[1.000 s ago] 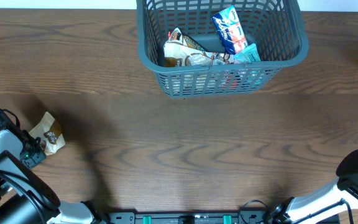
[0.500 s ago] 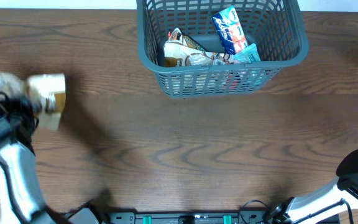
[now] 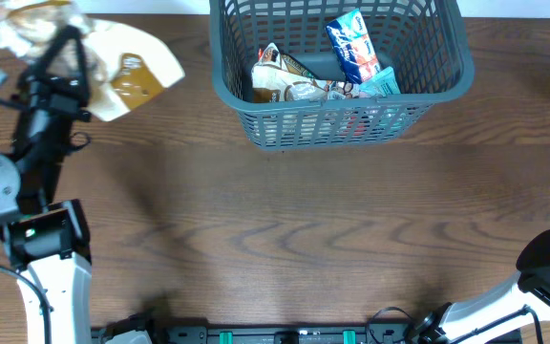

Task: Pack container
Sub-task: 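Lift the packet and carry it over the basket with the left gripper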

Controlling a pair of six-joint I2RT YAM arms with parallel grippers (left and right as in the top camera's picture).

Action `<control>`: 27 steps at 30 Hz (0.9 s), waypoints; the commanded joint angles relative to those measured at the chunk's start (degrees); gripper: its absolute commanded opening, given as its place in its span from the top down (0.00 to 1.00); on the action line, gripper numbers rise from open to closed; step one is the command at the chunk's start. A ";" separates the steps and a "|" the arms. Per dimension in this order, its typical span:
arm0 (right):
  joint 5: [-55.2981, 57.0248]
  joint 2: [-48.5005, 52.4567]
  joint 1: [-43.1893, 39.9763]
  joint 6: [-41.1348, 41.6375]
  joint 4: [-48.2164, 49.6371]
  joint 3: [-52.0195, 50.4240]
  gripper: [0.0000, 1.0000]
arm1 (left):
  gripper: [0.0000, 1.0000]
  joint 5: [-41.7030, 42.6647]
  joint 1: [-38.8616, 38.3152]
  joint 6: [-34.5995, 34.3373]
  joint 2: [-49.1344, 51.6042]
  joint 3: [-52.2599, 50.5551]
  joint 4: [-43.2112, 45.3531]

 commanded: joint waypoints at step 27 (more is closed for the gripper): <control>-1.09 0.22 -0.24 -0.09 -0.17 -0.17 0.01 | 0.94 -8.70 -34.62 18.47 38.18 34.38 -16.68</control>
